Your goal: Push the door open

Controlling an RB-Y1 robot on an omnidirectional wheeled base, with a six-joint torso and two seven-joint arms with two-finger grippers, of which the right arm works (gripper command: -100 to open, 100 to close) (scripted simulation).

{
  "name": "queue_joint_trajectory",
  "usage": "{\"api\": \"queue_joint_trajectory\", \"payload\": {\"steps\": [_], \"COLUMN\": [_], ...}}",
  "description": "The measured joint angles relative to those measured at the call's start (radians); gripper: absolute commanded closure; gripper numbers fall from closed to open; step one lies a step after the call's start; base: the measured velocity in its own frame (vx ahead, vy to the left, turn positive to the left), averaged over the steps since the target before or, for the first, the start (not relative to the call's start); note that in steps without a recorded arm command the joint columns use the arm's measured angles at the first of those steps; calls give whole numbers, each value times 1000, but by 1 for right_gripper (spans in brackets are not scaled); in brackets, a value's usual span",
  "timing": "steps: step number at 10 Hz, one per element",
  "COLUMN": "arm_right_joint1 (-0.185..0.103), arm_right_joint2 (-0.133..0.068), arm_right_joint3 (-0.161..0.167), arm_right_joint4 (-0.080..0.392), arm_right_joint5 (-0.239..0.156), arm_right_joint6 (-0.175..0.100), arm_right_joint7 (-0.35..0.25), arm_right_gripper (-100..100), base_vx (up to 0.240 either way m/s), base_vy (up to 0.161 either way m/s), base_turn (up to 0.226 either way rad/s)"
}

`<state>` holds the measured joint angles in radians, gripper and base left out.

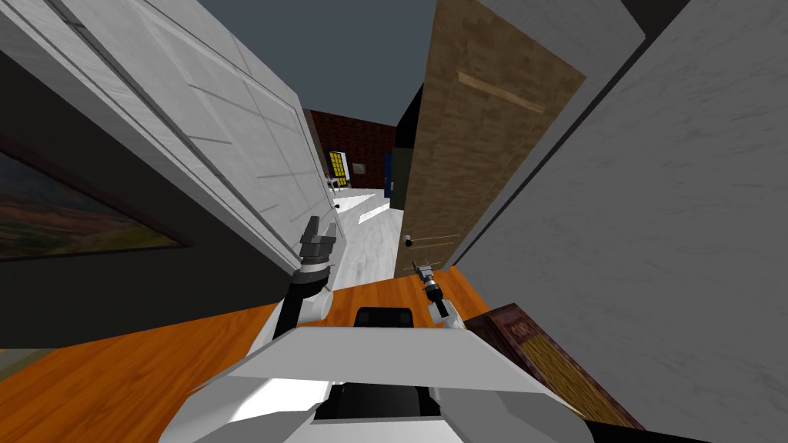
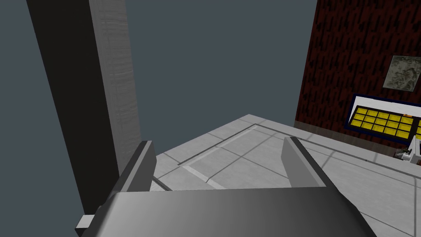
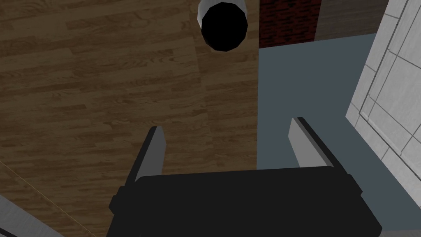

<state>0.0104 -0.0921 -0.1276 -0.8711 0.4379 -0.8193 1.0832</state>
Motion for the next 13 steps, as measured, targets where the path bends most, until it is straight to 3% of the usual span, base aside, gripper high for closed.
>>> {"api": "queue_joint_trajectory", "payload": {"steps": [3, 8, 13], "arm_right_joint1": [-25, -24, -21], "arm_right_joint2": [3, 8, 26], "arm_right_joint3": [-5, -12, -22], "arm_right_joint4": [65, 75, 81], "arm_right_joint5": [21, 19, 16], "arm_right_joint6": [-18, -23, -27], "arm_right_joint7": [50, 67, 86], "arm_right_gripper": [-100, -100, -100], "base_vx": [82, 176, 171], "base_vy": [16, 31, 19], "base_turn": [-7, 25, 20]}}
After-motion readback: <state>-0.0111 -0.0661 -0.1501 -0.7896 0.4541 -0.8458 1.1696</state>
